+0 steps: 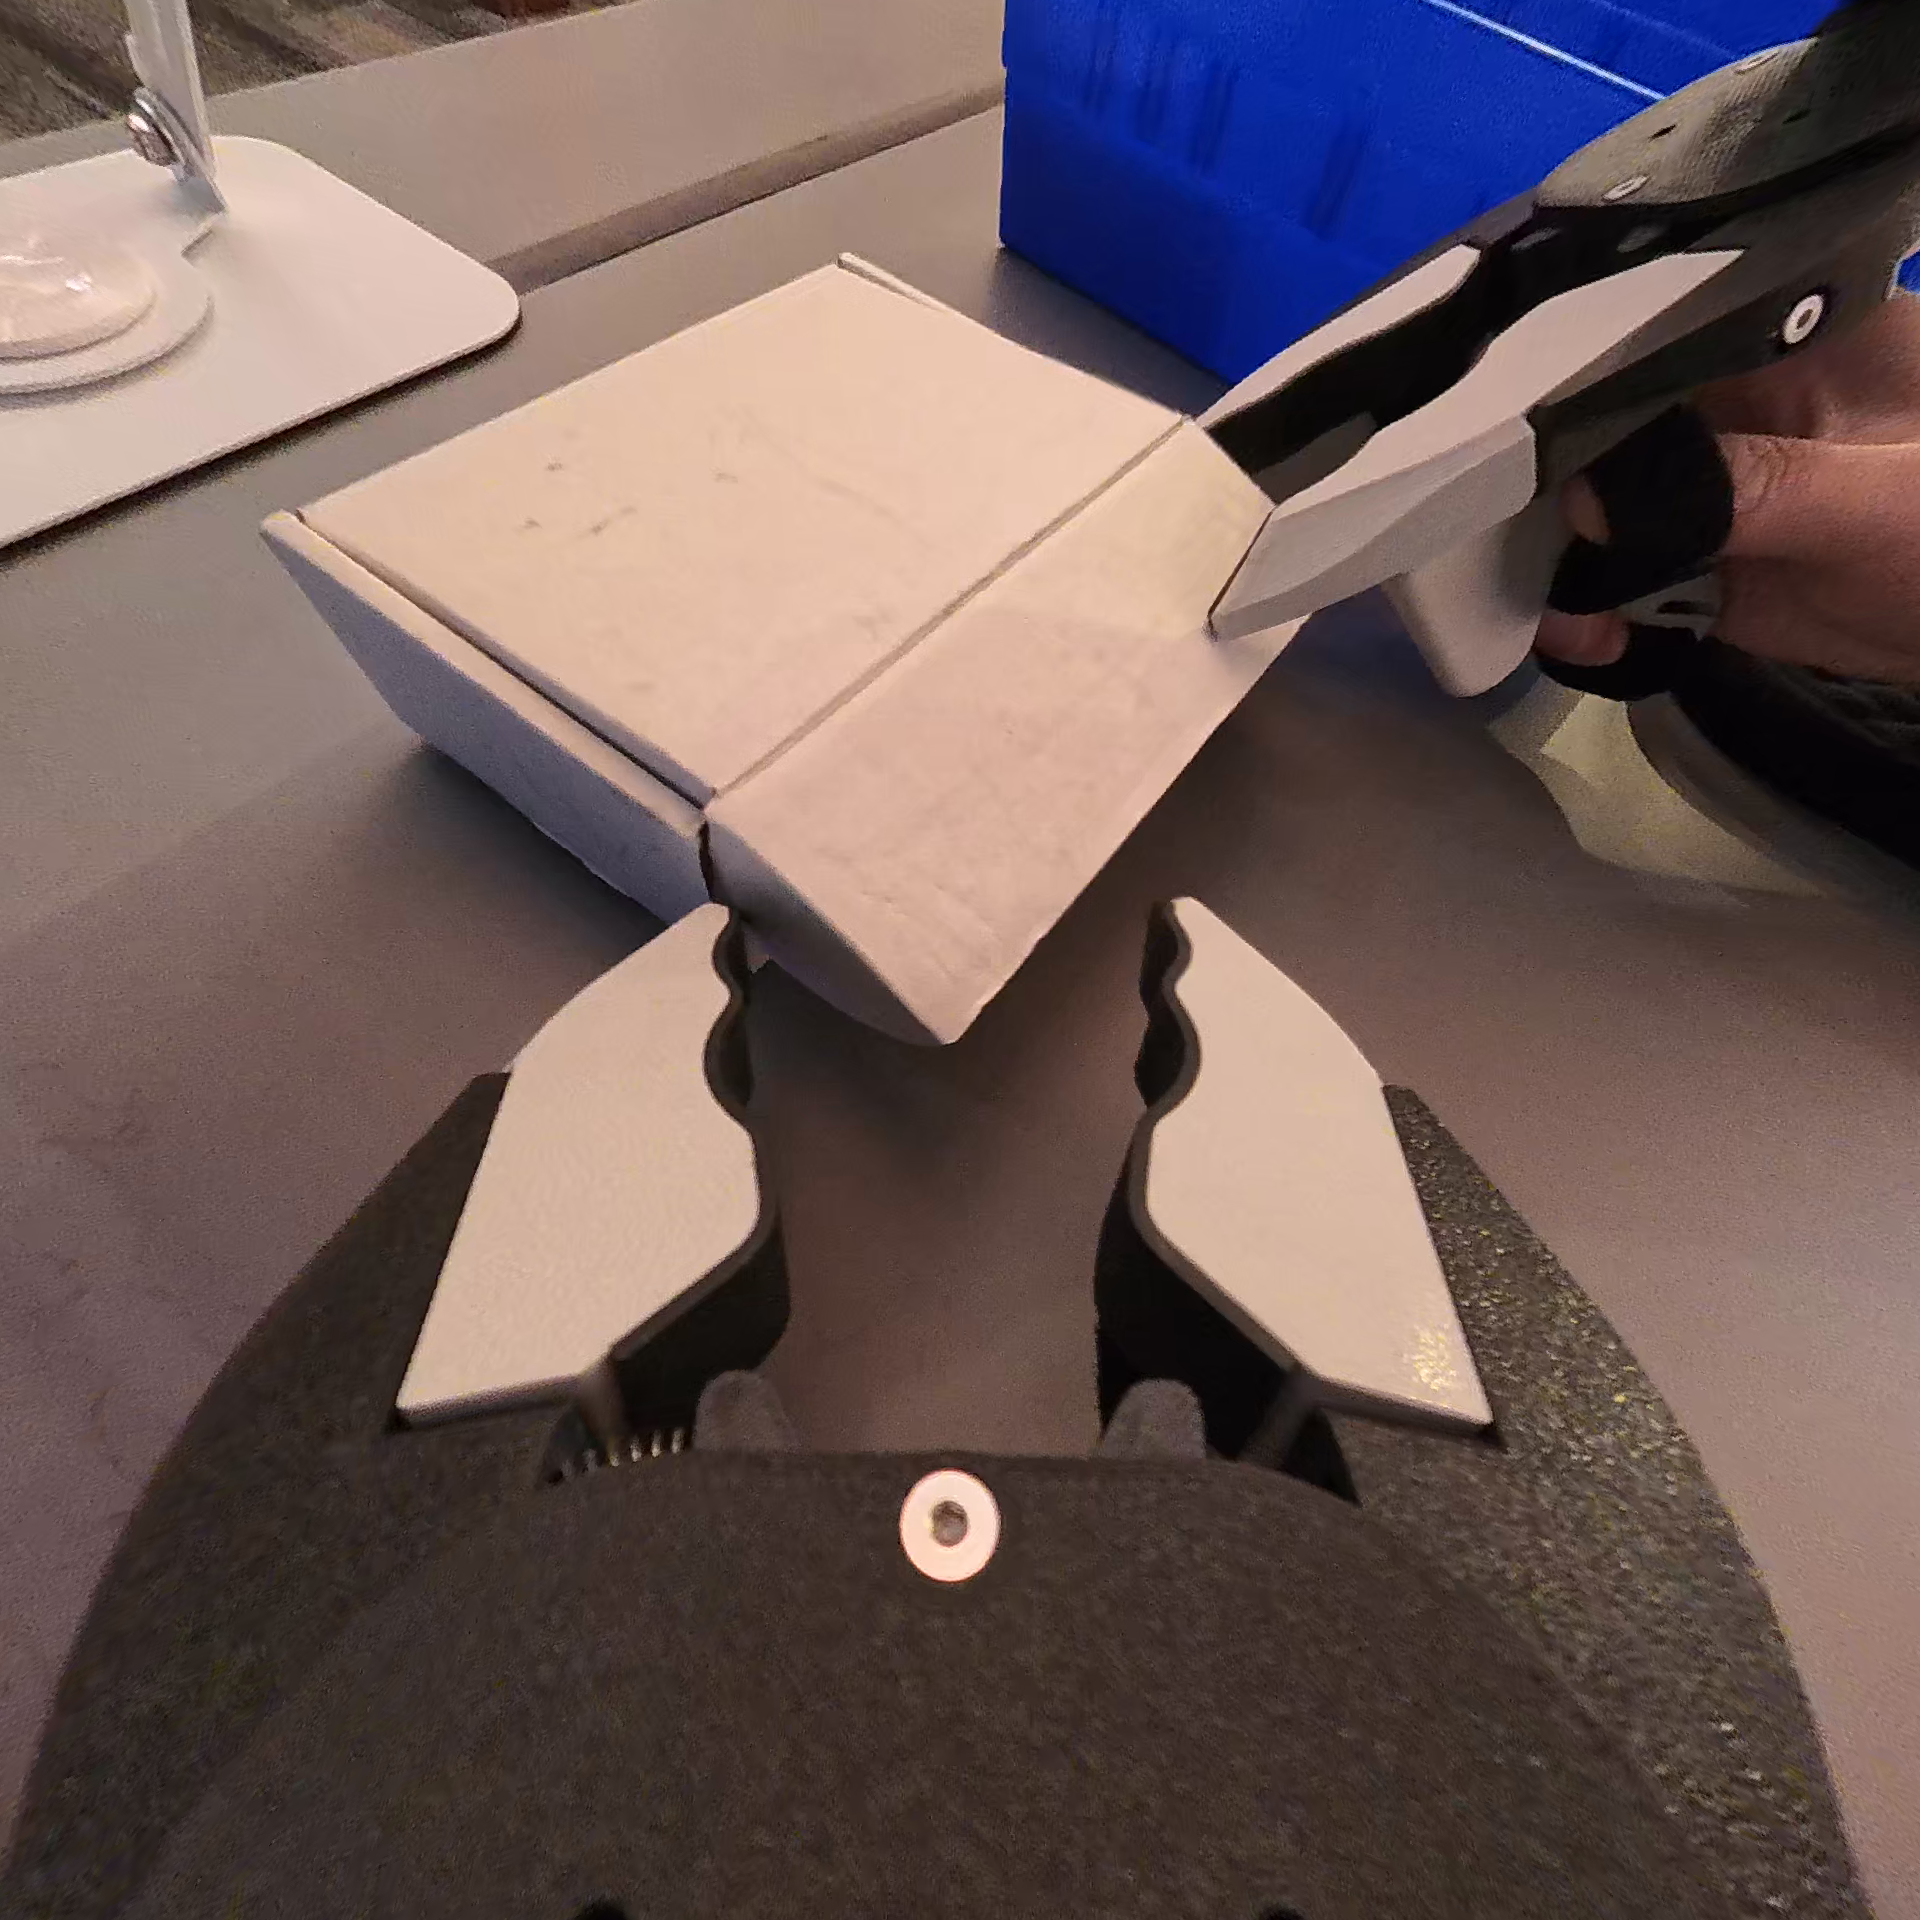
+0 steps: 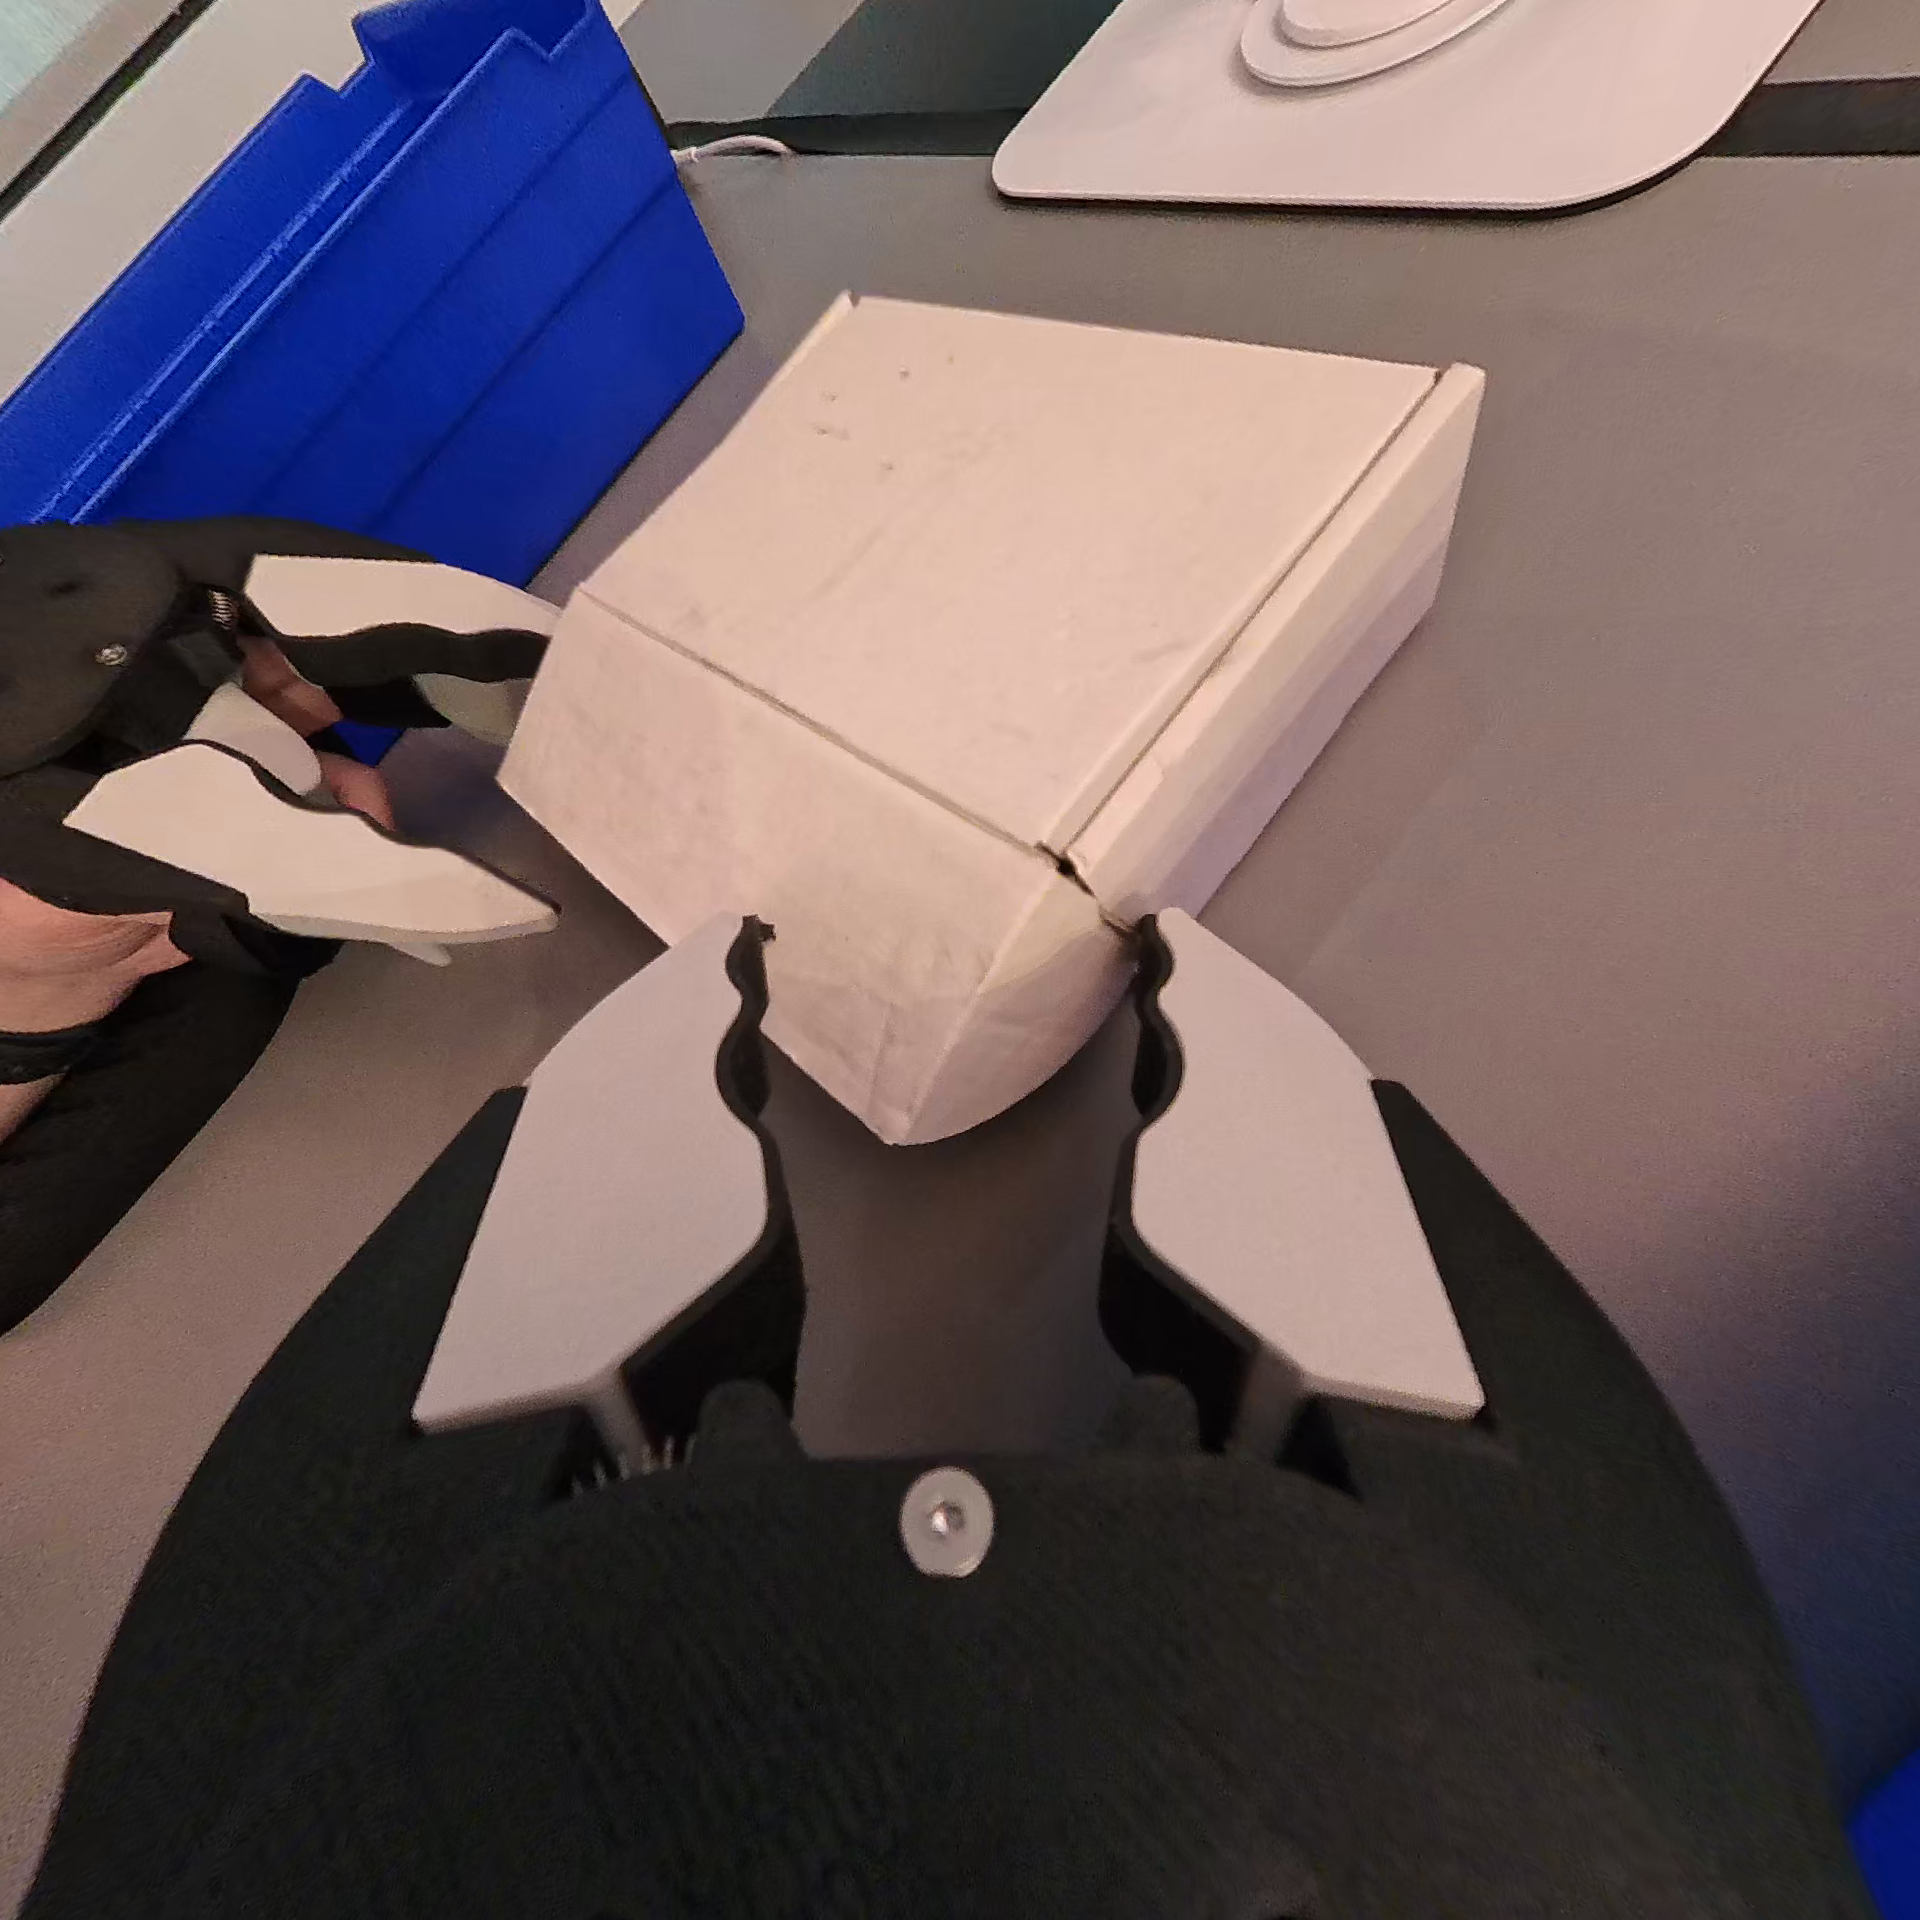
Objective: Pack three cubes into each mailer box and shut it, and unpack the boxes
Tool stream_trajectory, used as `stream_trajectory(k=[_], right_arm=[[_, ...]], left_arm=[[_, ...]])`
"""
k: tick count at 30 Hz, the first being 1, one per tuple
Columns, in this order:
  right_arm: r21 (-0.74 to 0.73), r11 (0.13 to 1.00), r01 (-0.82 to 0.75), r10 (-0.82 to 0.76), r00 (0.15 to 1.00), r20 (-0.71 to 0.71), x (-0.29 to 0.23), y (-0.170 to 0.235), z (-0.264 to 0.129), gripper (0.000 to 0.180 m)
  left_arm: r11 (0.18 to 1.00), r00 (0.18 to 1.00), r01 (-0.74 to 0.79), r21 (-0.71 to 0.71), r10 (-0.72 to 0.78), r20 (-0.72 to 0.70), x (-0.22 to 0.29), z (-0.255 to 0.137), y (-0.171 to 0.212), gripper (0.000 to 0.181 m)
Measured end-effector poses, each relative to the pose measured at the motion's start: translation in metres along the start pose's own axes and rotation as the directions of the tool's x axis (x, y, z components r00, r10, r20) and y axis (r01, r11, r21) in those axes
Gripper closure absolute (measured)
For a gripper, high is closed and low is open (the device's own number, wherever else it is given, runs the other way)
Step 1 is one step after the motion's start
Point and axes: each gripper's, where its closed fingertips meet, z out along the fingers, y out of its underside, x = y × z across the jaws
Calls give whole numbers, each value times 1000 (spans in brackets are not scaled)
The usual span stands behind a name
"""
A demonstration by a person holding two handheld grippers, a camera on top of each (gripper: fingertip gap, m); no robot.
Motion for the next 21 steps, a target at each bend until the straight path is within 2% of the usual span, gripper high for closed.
stream_trajectory(k=[1, 7, 11, 15, 21], right_arm=[[2, 1000, 0, 1, 1000, -1, 0, 0, 0, 110], [3, 1000, 3, -3, 1000, -15, 3, 0, 0, 110], [2, 1000, 1, -1, 1000, -16, 4, -1, 0, 110], [-3, 1000, 21, -21, 999, -30, 4, -1, 3, 111], [-22, 999, 35, -36, 998, -43, 6, 1, 5, 112]], left_arm=[[1000, 1000, 13, -1, -13, -7, 0, 1, 0, 108], [993, 989, 115, 31, -112, -95, 4, 1, -7, 97], [986, 987, 161, 40, -160, -19, -9, 3, -8, 122], [972, 974, 226, 63, -227, -1, -18, 5, -11, 128], [971, 971, 235, 54, -237, 31, -23, 7, -10, 133]])
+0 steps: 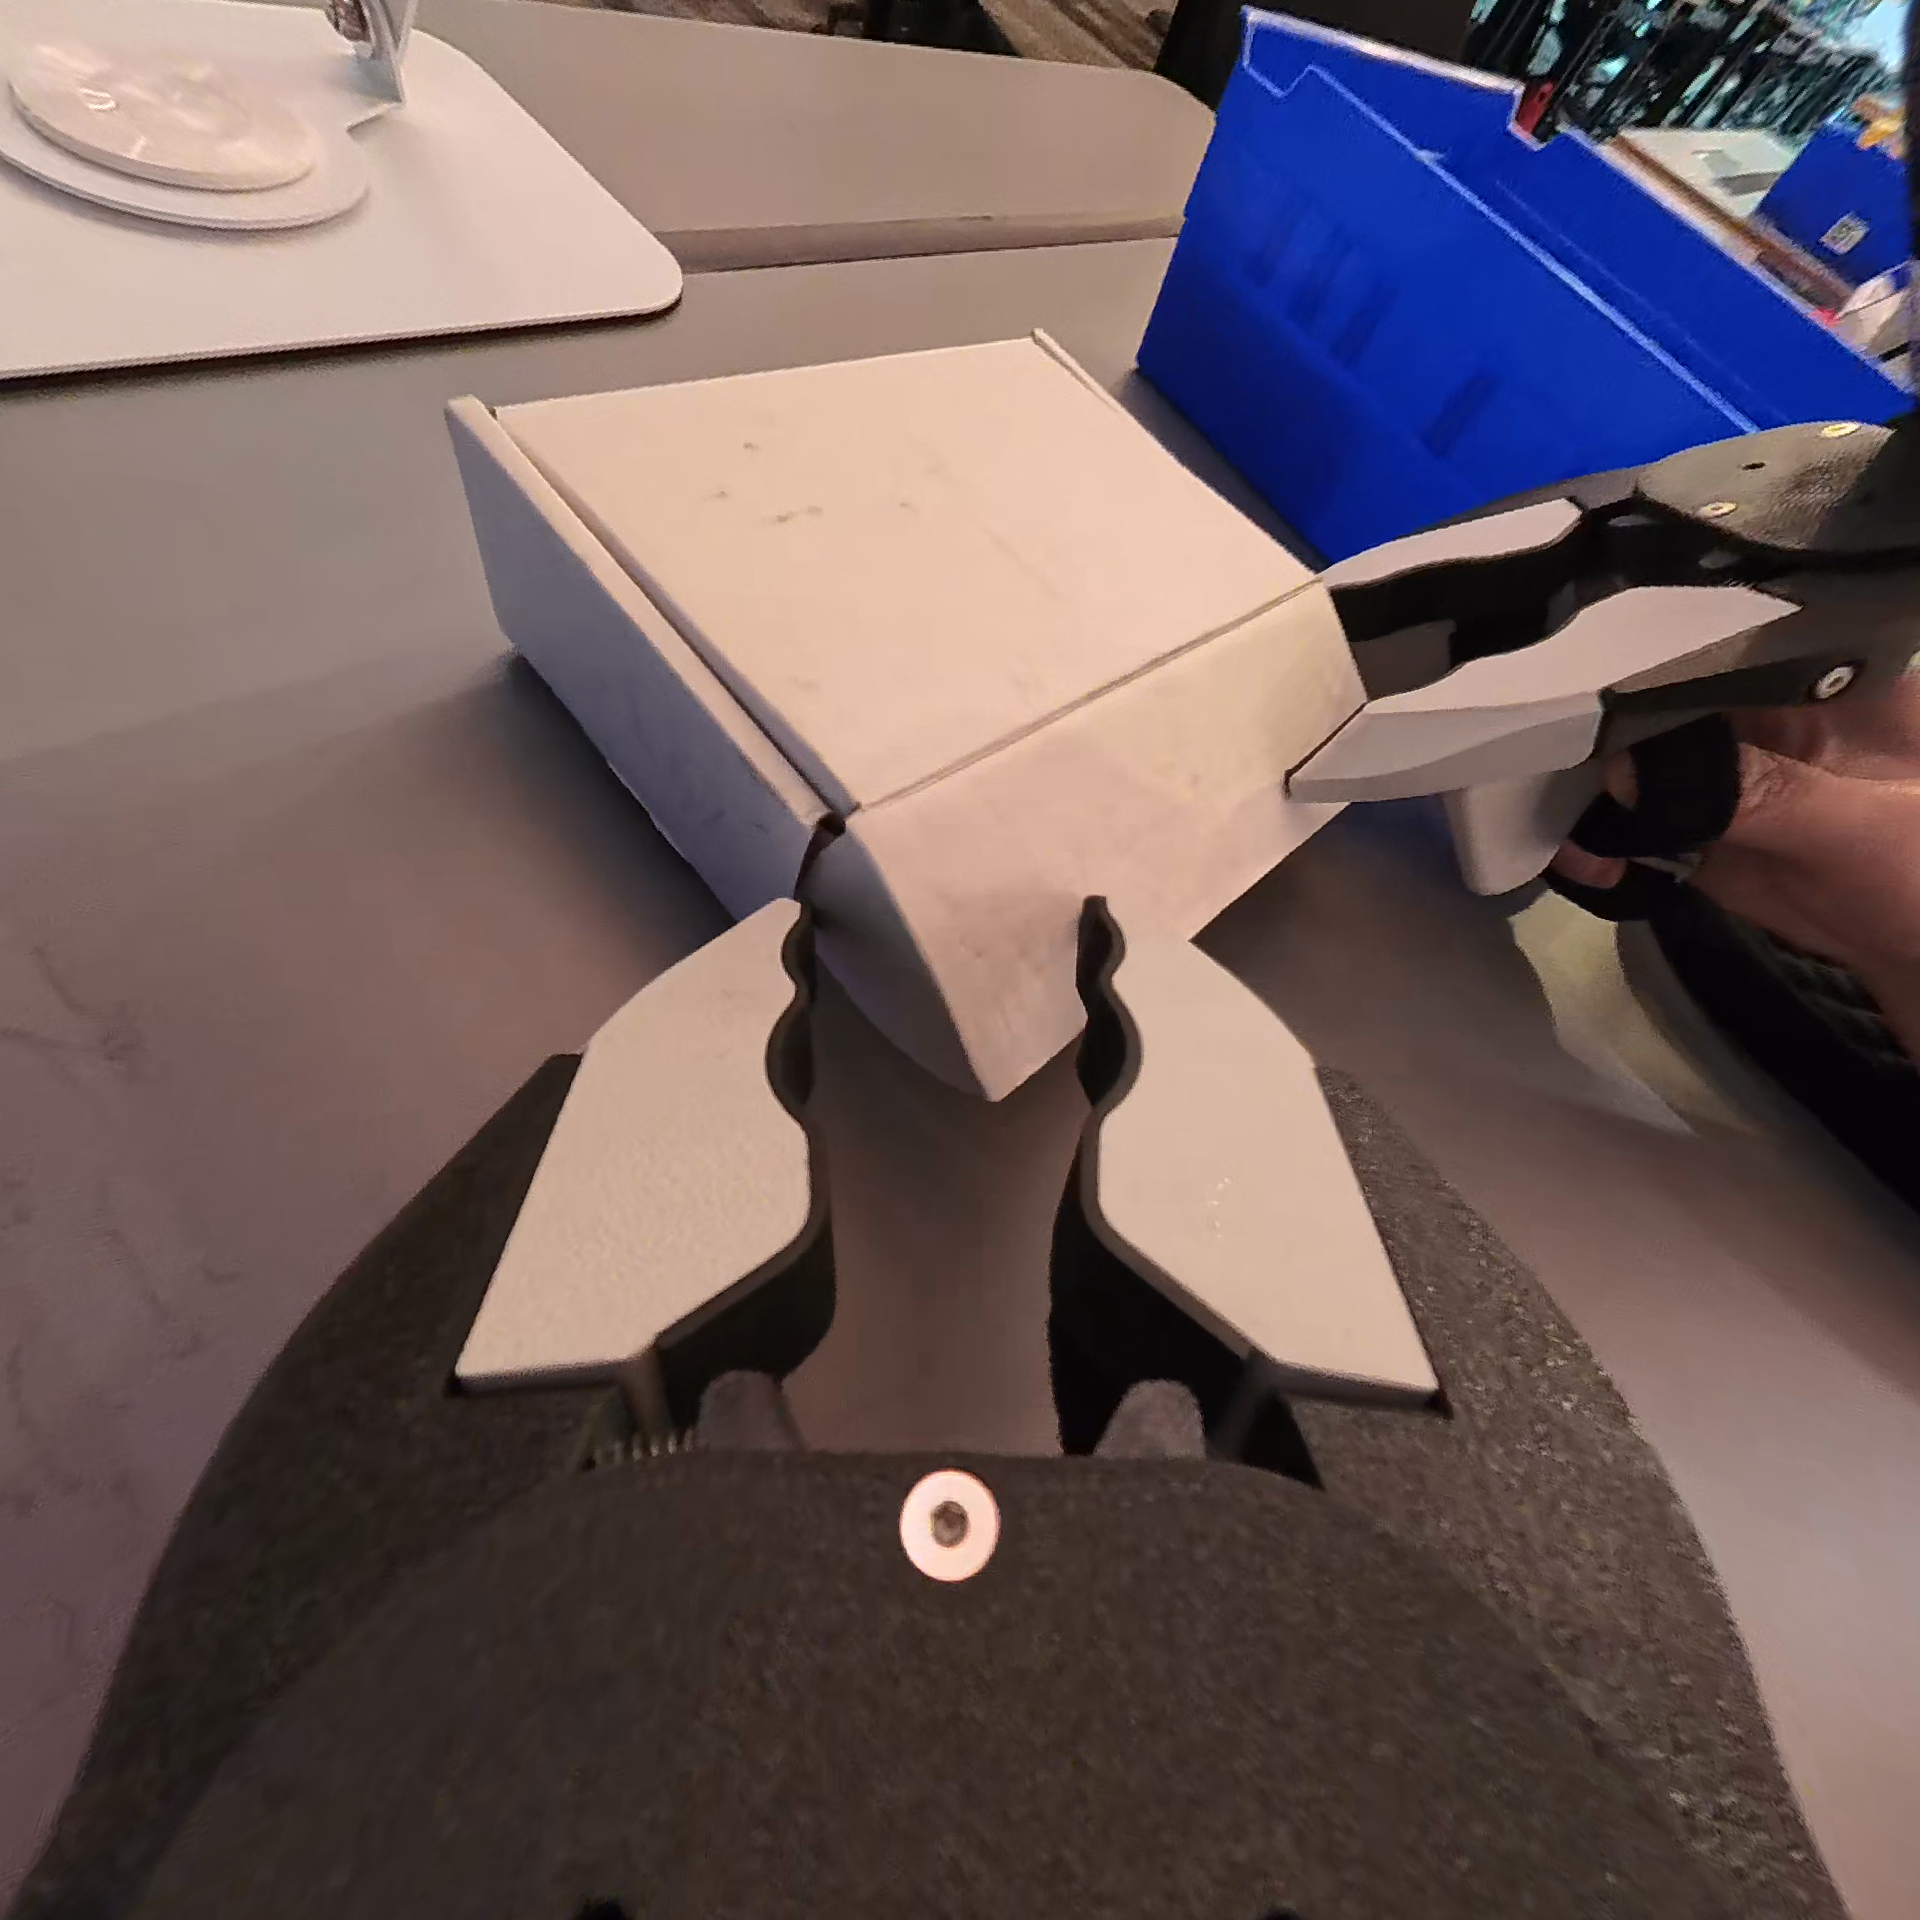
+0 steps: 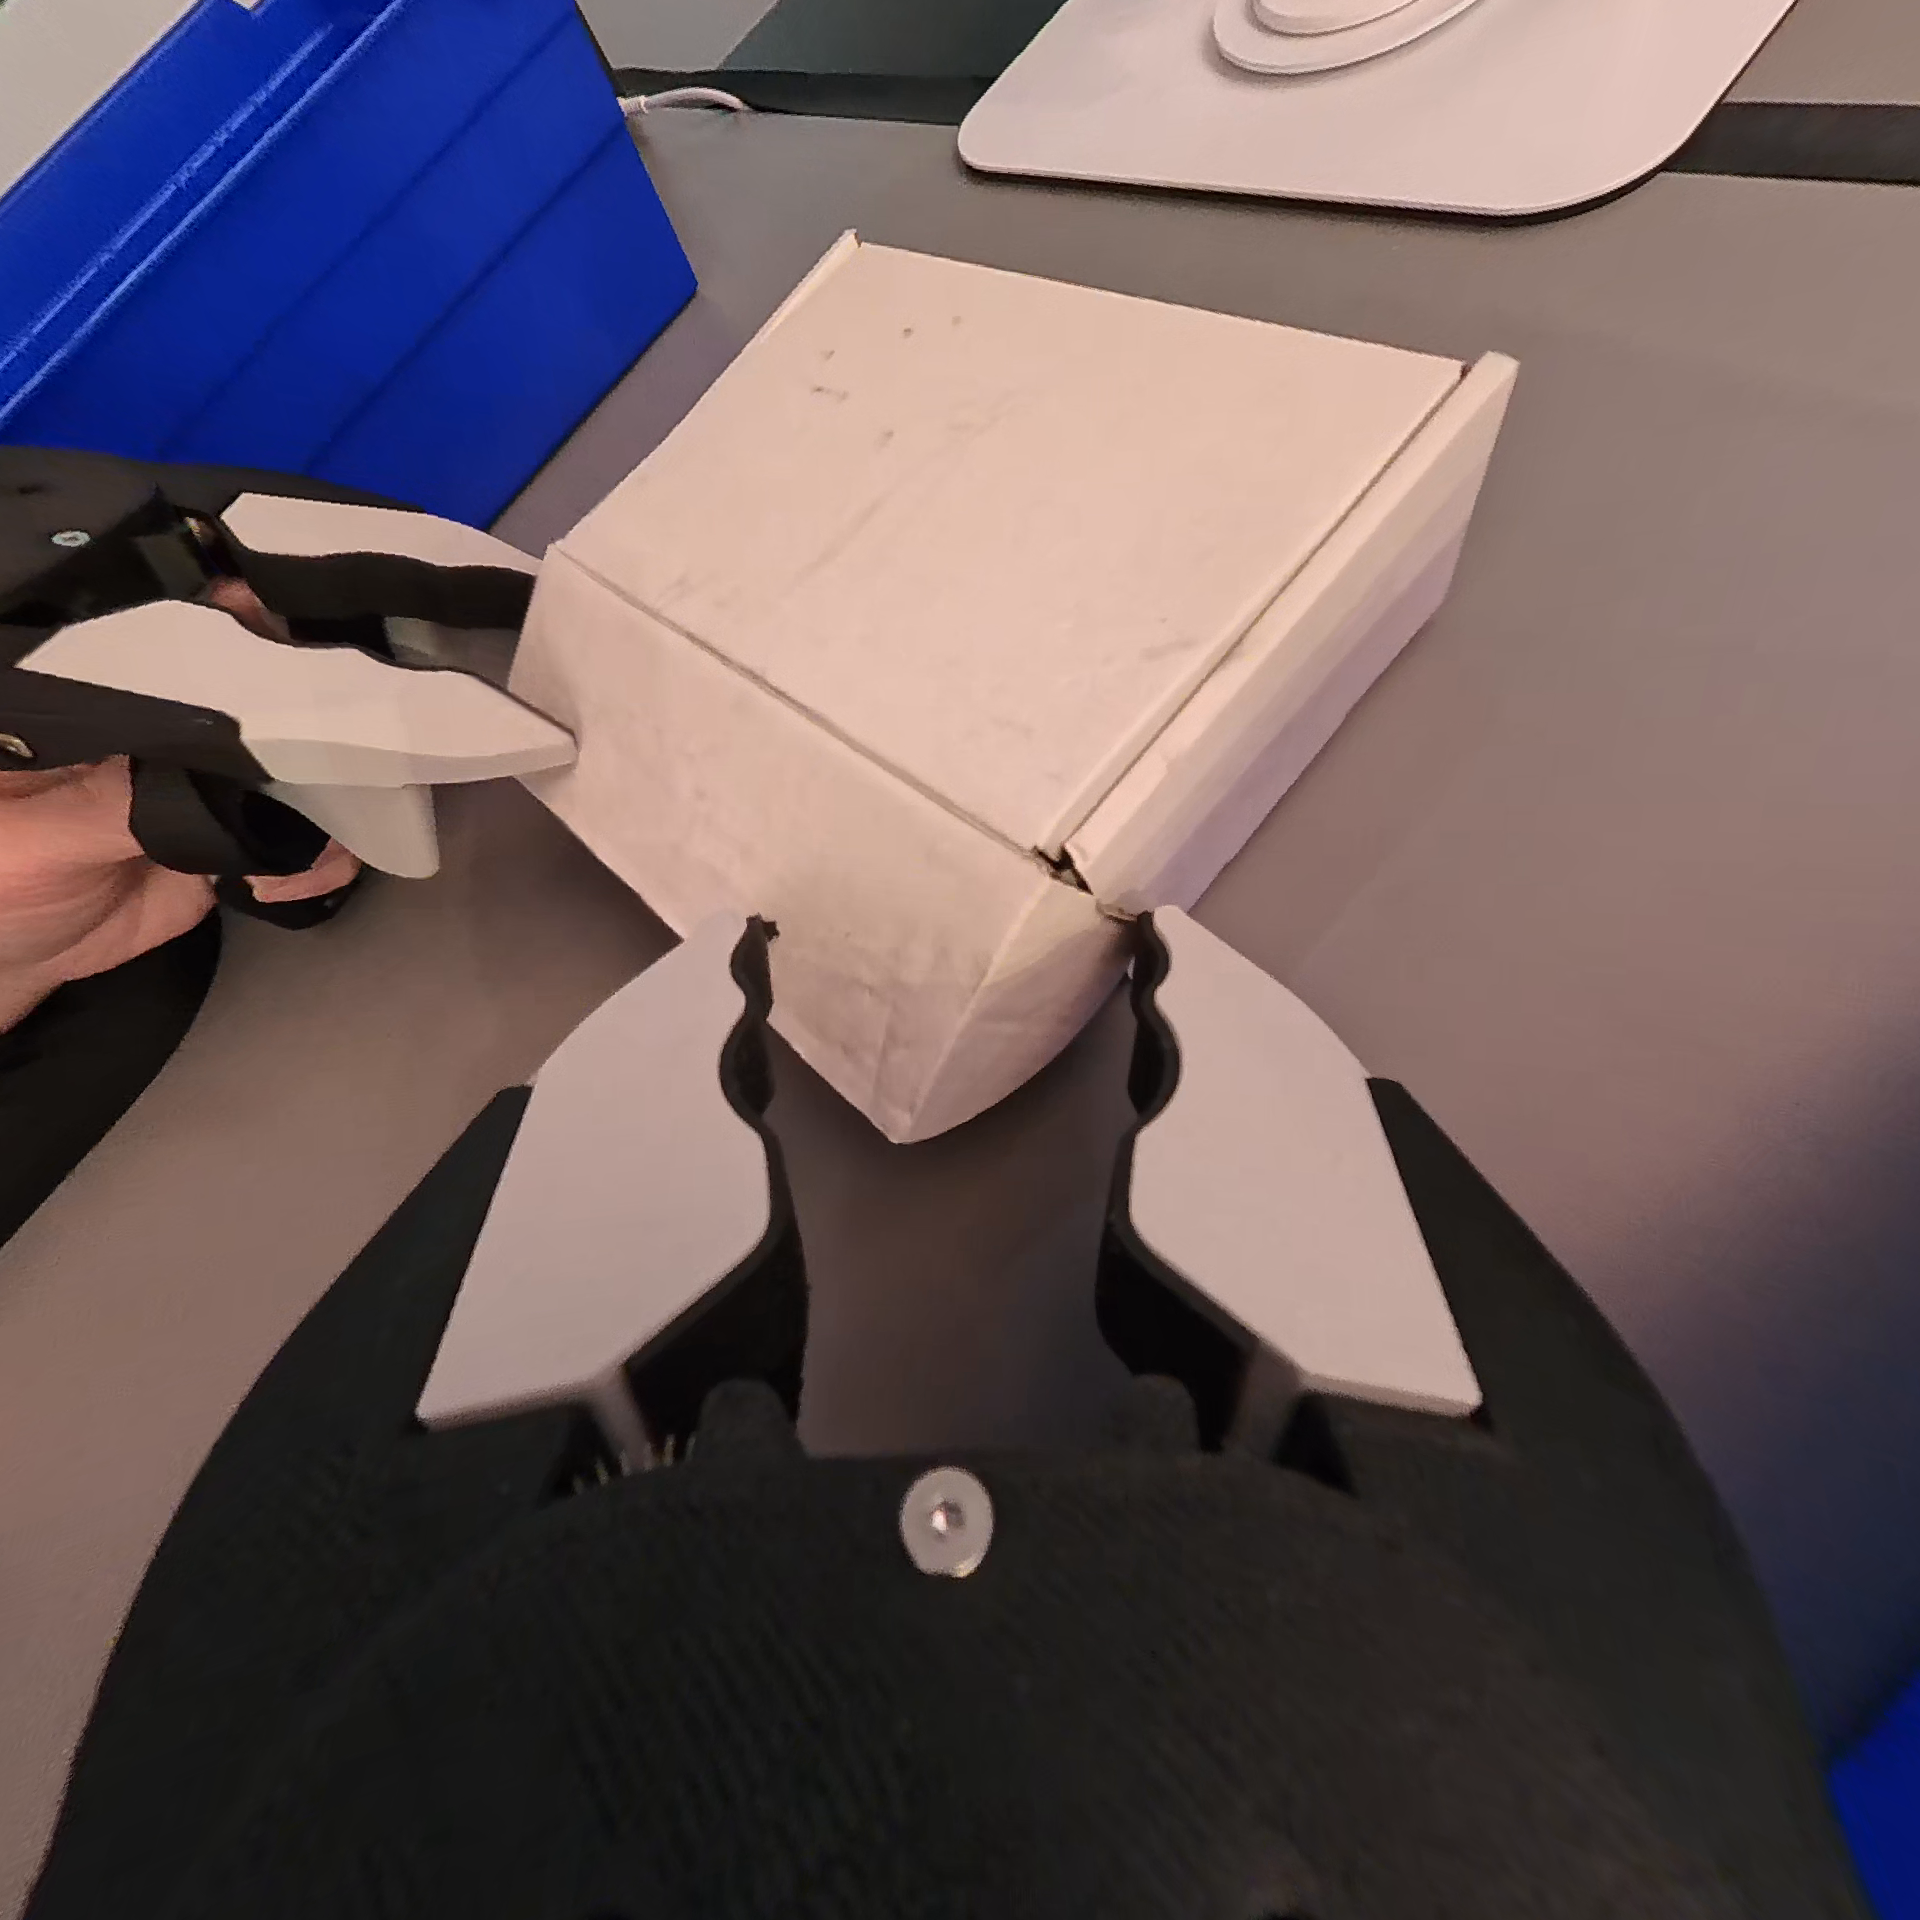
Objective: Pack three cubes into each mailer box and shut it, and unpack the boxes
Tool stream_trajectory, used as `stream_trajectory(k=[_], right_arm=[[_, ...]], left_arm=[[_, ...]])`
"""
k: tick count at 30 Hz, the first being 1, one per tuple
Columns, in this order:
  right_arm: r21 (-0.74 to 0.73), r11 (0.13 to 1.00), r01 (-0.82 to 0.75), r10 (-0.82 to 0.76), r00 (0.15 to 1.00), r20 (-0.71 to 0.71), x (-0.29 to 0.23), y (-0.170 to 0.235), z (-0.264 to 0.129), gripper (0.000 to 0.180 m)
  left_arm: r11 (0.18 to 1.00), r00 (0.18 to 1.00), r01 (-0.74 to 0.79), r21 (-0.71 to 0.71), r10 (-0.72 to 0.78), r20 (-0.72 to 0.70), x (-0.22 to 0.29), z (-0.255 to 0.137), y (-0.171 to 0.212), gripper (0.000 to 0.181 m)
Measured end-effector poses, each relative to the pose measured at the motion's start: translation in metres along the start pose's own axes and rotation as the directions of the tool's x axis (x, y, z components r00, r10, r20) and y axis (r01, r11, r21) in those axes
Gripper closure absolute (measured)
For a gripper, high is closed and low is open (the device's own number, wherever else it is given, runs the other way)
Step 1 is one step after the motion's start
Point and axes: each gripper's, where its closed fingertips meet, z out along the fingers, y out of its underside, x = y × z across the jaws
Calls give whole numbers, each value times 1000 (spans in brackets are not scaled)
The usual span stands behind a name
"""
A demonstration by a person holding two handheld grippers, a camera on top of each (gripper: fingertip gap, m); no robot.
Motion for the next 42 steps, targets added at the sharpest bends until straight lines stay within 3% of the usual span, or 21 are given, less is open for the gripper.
stream_trajectory(k=[6, 13, 18, 21, 24, 26, 29, 37, 42], right_arm=[[-31, 999, 38, -39, 999, -35, 3, 3, 3, 112], [18, 1000, 24, -23, 999, -30, 4, -5, -7, 112], [47, 998, 42, -40, 998, -51, 7, -8, -4, 104], [7, 999, 37, -37, 999, -2, 3, -2, 4, 99], [-10, 998, 54, -53, 996, 69, -10, 1, 5, 102], [-29, 995, 98, -96, 994, 59, -14, 5, 5, 102], [-61, 987, 151, -150, 988, 21, -21, 12, 2, 101], [-212, 963, 167, -144, 982, 122, -54, 41, -18, 107], [-329, 916, 228, -154, 959, 236, -70, 59, -36, 117]], left_arm=[[994, 991, -100, -46, 103, 80, -3, 4, 4, 135], [996, 994, -82, -26, 84, 74, -9, -4, 2, 139], [986, 977, -168, -23, 169, 131, -18, -5, -2, 121], [985, 979, -165, -55, 171, 109, -15, 0, 2, 106], [980, 979, -190, -55, 193, 60, -6, 1, 4, 114], [973, 972, -217, -75, 223, 77, -4, 1, 8, 104], [955, 953, -273, -115, 285, 107, 2, -4, 18, 102], [925, 932, -302, -229, 337, 133, 16, -36, 42, 116], [945, 907, -223, -240, 291, 303, -16, -45, 34, 113]])
